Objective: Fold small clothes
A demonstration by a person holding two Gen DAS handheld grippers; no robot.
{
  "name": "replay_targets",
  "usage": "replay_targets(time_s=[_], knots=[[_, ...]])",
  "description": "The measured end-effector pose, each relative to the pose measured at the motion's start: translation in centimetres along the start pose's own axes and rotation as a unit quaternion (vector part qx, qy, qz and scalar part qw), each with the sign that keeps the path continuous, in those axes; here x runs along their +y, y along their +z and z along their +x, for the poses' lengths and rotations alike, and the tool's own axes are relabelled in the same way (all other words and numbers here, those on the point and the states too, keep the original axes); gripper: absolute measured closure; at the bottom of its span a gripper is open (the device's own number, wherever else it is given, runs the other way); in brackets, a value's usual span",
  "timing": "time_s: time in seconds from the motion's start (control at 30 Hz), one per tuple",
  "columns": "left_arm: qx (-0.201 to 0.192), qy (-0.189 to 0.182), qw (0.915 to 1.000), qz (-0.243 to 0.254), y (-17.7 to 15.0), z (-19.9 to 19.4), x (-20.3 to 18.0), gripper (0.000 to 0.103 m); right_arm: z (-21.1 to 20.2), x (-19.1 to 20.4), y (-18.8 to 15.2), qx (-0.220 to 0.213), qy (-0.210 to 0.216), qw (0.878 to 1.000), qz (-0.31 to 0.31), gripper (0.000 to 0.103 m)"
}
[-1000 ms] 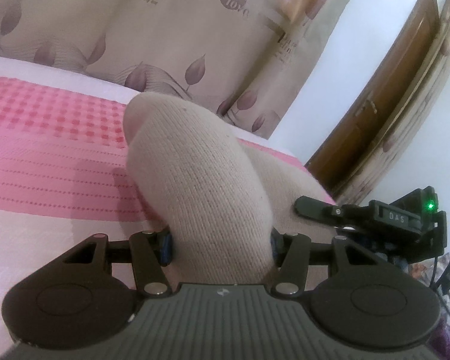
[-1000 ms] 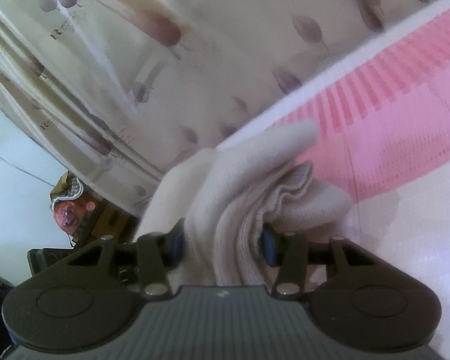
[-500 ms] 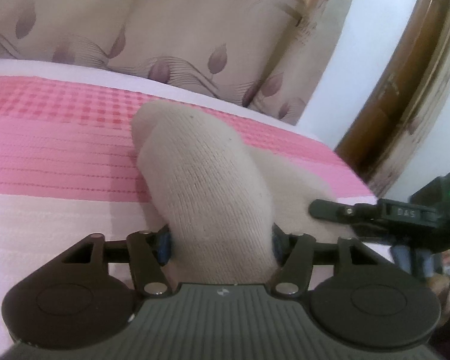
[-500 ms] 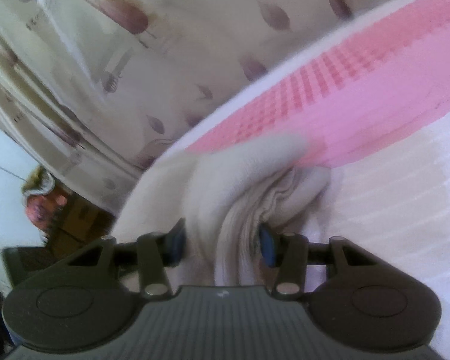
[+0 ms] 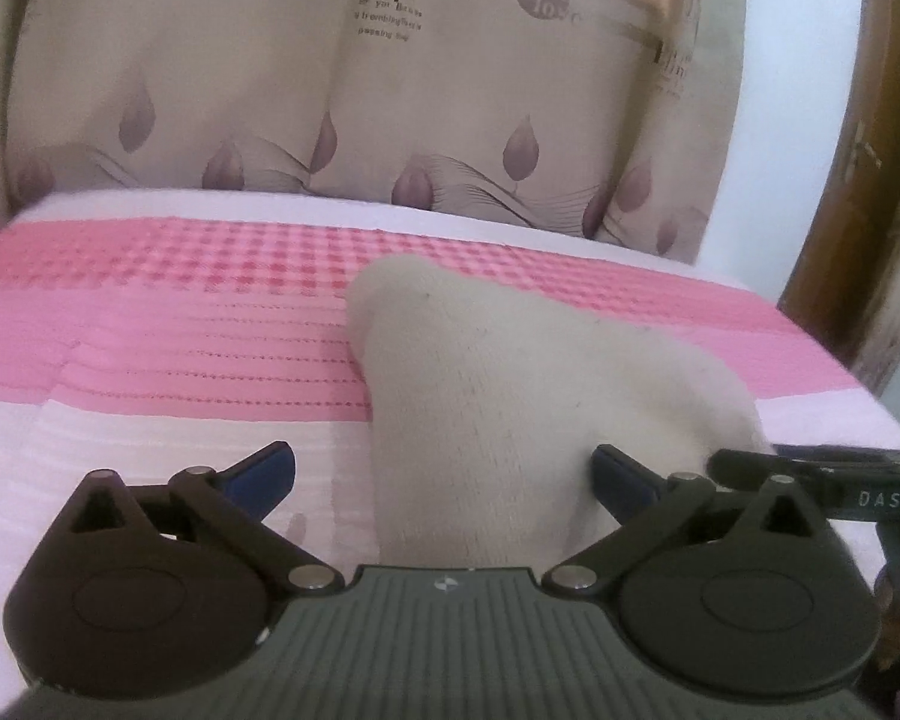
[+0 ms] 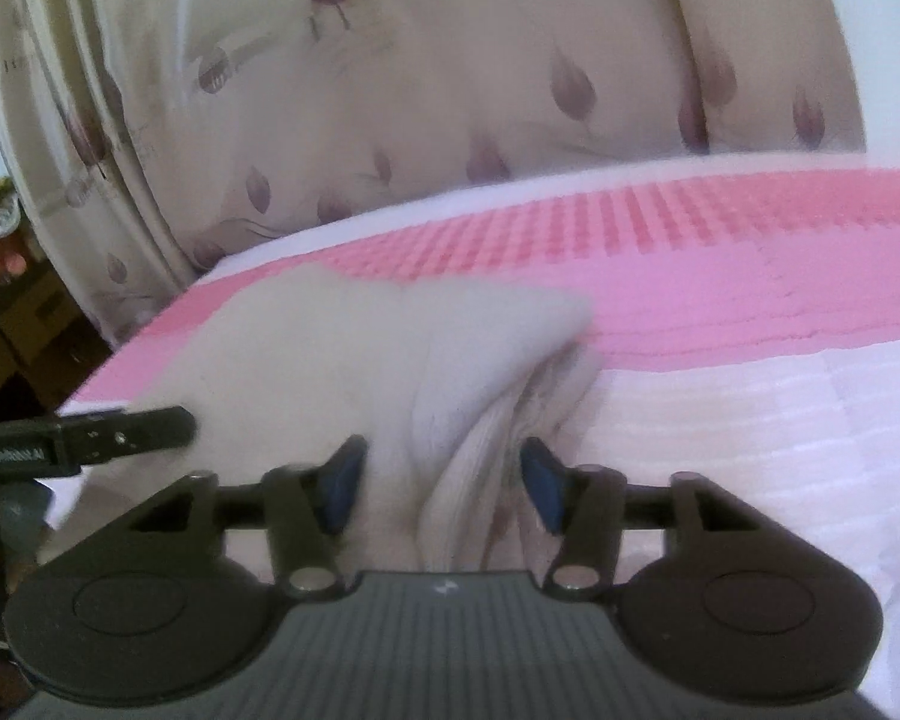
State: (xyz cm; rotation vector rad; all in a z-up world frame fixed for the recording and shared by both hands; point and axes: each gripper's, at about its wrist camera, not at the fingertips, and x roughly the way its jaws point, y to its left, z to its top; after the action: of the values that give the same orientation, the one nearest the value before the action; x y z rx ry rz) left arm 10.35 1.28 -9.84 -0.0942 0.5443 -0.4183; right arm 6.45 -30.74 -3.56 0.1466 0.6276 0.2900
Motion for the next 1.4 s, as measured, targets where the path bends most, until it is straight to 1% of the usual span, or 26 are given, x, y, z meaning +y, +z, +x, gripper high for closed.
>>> replay_targets(time_s=[0.03,0.1,0.13,0.2,0.3,0.37,0.4,0.43,0.47,0.57,0.73,0.87,0.9,0.97,1.0,1.03,1.07,1.13,1.2,1.4], knots=[[-0.004,0.007,0.9999,0.007,-0.1,-0.2,-0.3,0.000,-0.1,0.1,-0.2,-0.003,-0.005,1.000,-0.003,0.034],[-0.016,0.027,0.9992,0.023,-0.2,-0.6,-1.0,0.000,-0.2,0.1,-0.5,-0.007,-0.010,1.000,-0.003,0.032],[-0.022,0.037,0.9986,0.031,-0.3,-0.9,-1.4,0.000,-0.4,0.1,-0.6,-0.009,-0.015,1.000,-0.002,0.029],[-0.040,0.063,0.9959,0.050,-0.3,-1.5,-2.2,0.000,-0.8,0.3,-0.8,-0.018,-0.024,1.000,0.000,0.028],[-0.069,0.098,0.9902,0.072,-0.3,-2.9,-3.3,0.000,-2.5,1.2,-1.1,-0.052,-0.041,0.998,-0.008,0.028],[-0.090,0.132,0.9837,0.082,-0.2,-3.7,-4.1,0.000,-4.0,1.9,-1.6,-0.077,-0.048,0.996,-0.014,0.027],[-0.098,0.142,0.9809,0.089,-0.2,-4.2,-4.6,0.000,-4.6,2.1,-1.8,-0.088,-0.052,0.995,-0.014,0.025],[-0.113,0.141,0.9788,0.096,-0.2,-4.8,-4.8,0.000,-5.3,2.2,-2.0,-0.100,-0.057,0.993,-0.014,0.020],[-0.131,0.138,0.9772,0.095,-0.3,-5.5,-5.0,0.000,-6.0,2.4,-2.3,-0.113,-0.060,0.992,-0.012,0.017],[-0.168,0.133,0.9739,0.076,-0.3,-7.5,-5.6,0.000,-7.9,2.8,-2.9,-0.135,-0.067,0.988,-0.008,0.014],[-0.181,0.162,0.9687,0.053,0.0,-8.9,-6.8,0.000,-9.6,3.4,-3.7,-0.134,-0.068,0.989,-0.011,0.013],[-0.210,0.190,0.9585,0.034,-0.2,-10.2,-7.3,0.000,-10.4,4.1,-4.4,-0.135,-0.076,0.988,-0.020,0.013],[-0.212,0.184,0.9592,0.032,-0.2,-10.7,-7.3,0.000,-10.5,4.2,-4.6,-0.136,-0.080,0.987,-0.022,0.013],[-0.207,0.153,0.9660,0.027,0.0,-11.2,-7.2,0.000,-10.9,4.7,-5.0,-0.138,-0.091,0.986,-0.027,0.010],[-0.205,0.142,0.9679,0.025,0.0,-11.5,-7.2,0.000,-11.2,4.9,-5.3,-0.140,-0.097,0.985,-0.028,0.008],[-0.207,0.138,0.9684,0.025,-0.1,-11.7,-7.3,0.000,-11.3,5.1,-5.4,-0.142,-0.102,0.984,-0.030,0.004],[-0.209,0.138,0.9678,0.026,-0.2,-11.9,-7.5,0.000,-11.4,5.3,-5.5,-0.143,-0.105,0.984,-0.031,0.004],[-0.209,0.138,0.9676,0.031,-0.3,-12.1,-7.8,0.000,-11.6,5.7,-5.7,-0.143,-0.110,0.983,-0.038,0.004],[-0.206,0.130,0.9691,0.037,-0.5,-12.2,-8.1,0.000,-11.7,6.2,-5.9,-0.147,-0.122,0.981,-0.047,0.003],[-0.200,0.113,0.9727,0.037,-1.0,-12.5,-8.3,0.000,-12.0,6.9,-6.1,-0.147,-0.125,0.979,-0.062,0.003]])
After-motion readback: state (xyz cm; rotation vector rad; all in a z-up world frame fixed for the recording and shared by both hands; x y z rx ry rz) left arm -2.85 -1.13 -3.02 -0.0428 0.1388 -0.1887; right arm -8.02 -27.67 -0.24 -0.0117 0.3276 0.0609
